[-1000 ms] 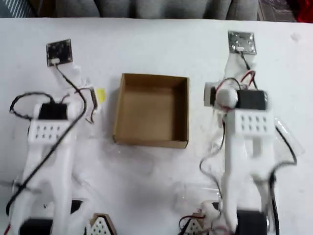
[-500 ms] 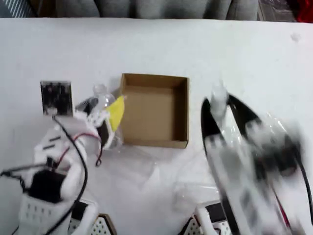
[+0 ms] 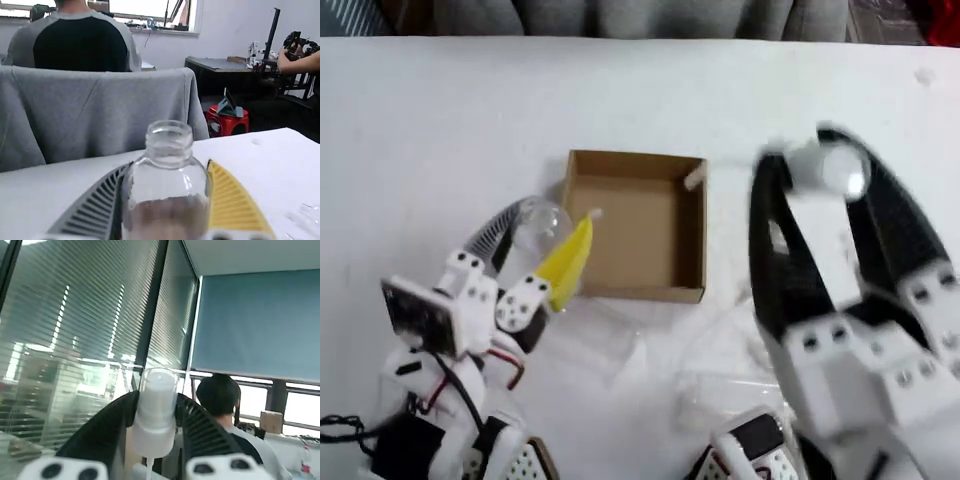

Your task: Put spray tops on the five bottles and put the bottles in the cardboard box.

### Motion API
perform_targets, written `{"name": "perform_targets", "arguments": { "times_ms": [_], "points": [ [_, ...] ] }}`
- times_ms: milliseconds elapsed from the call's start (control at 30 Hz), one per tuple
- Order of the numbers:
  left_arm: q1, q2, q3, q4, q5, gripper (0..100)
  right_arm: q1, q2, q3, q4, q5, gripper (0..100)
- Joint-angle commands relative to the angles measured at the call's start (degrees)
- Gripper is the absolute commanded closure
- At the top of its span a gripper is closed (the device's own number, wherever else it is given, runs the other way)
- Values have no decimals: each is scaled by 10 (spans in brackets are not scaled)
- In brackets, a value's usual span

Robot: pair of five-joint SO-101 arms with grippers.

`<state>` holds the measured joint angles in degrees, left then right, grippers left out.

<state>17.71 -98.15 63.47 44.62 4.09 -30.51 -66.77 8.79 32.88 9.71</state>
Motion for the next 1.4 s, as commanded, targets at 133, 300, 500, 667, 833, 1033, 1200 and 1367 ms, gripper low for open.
{"name": "perform_targets", "arguments": {
  "times_ms": [133, 300, 500, 667, 833, 1033, 1200, 1367],
  "points": [
    [5, -39, 56, -29, -17, 980, -92, 109, -14, -83, 0, 981],
    [5, -39, 109, -75, -18, 980, -149, 140, -13, -57, 0, 981],
    [5, -39, 125, -95, -14, 980, -164, 183, -9, -1, -3, 981],
    [5, -39, 125, -94, -14, 980, -167, 204, -9, 6, -4, 981],
    [5, -39, 126, -94, -14, 980, -167, 206, -9, 18, -4, 981],
    [5, -39, 144, -94, -16, 980, -166, 204, -39, 9, -4, 981],
    [5, -39, 163, -97, -18, 980, -167, 204, -58, 10, -4, 981],
    [3, -39, 161, -98, -18, 980, -167, 204, -56, 53, -5, 981]
  ]
}}
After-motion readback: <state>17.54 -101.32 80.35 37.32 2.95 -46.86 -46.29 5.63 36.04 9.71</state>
